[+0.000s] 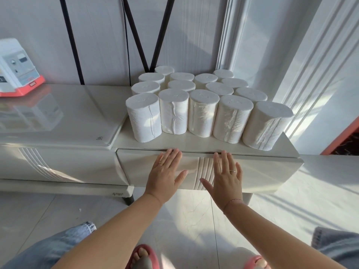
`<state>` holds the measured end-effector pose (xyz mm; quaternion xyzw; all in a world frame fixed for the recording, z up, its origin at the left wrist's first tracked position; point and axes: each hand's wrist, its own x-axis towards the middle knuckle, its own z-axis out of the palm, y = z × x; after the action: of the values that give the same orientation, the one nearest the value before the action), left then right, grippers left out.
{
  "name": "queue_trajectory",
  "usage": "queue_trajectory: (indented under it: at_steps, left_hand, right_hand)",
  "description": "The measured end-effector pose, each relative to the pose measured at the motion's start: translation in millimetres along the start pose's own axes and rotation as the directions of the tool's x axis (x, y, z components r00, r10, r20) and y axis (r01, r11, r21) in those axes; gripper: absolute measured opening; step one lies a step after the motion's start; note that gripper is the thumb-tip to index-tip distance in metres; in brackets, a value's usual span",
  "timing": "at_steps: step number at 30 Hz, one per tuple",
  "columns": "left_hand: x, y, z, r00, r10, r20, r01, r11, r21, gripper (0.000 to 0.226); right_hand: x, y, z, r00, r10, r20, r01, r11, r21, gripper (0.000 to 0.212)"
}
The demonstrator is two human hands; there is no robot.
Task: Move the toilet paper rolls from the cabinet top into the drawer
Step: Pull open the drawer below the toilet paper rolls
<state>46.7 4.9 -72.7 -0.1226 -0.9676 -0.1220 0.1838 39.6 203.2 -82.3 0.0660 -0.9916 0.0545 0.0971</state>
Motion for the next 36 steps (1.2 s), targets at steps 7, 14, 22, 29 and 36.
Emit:
queue_trajectory:
  at_steps: [7,14,22,29,36]
  left_hand:
    - [-39,7,-12,0.999,0.046,-0.003,-0.046,0.998,-0.033,0.056]
    - [-67,7,-51,0.992,0.028,0.121,-0.005,0.983,-0.183,0.063]
    - [-100,1,-65,0.975,-0.089,0.205,0.135,0.965,-0.224,0.051]
    - [-139,14,-75,0.975,-0.061,0.215,0.116,0.961,-0.25,0.06]
    - [-156,20,-82,0.969,-0.056,0.24,0.119,0.959,-0.258,0.055]
  right_hand:
    - [-46,1,-19,1.0,-0.015,0.014,0.015,1.0,0.016,0.09]
    - [-53,23,-61,0.998,-0.001,0.071,-0.023,0.936,0.351,0.052]
    - [-95,32,-74,0.965,-0.085,0.247,-0.03,0.905,0.425,0.027]
    - [-141,25,-78,0.979,-0.059,0.198,-0.025,0.917,0.398,0.025]
    - [-163,24,-84,0.98,-0.073,0.187,-0.017,0.896,0.443,0.021]
